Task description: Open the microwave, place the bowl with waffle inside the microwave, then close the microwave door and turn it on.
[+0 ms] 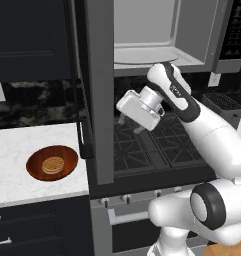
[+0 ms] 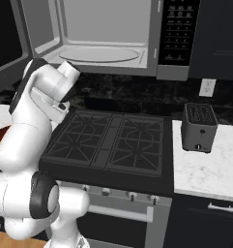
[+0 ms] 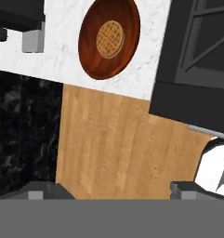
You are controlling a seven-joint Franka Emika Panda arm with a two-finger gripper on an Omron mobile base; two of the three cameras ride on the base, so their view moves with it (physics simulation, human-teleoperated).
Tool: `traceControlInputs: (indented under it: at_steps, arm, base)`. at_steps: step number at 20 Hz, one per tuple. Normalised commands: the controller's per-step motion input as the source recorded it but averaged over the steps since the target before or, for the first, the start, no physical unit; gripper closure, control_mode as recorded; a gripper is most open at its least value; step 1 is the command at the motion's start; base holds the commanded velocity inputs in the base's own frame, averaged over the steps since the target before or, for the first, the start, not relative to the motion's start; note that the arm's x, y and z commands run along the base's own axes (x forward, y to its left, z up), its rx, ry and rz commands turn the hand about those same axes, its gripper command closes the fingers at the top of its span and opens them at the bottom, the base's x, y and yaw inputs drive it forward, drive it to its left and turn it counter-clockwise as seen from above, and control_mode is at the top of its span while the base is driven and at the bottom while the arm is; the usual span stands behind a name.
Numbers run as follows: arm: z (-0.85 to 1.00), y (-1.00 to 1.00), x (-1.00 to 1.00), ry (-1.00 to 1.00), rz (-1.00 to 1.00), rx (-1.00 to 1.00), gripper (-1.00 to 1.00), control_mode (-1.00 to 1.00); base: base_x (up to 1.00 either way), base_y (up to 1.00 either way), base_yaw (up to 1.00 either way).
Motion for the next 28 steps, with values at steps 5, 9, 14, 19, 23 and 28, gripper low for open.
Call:
traceControlInputs:
  at_steps: [5,9,14,19,23,28]
  arm:
    - [-0.89,0.07,0.41,-0.02,0.02,-0.02,-1.00,-1.00]
    - [-0.29,0.03,0.08,0.02,0.00,-0.05,-1.00,-1.00]
    - [-0.39,0.08,0.17,0.01,0.00,-0.03,-1.00,-1.00]
    - [-0.42,0.19,0.19,-0.08,0.00,0.00,-1.00,-1.00]
    - [-0.32,0.28,0.19,-0.09,0.00,0.00,-1.00,-1.00]
    - [-0.12,0.50,0.24,-0.08,0.00,0.00,-1.00,-1.00]
  base:
    - [0.00,0.00,0.00]
    - [0.00,0.00,0.00]
    - [0.00,0.00,0.00]
    - [0.00,0.00,0.00]
    - [0.00,0.00,0.00]
    - [0.00,0.00,0.00]
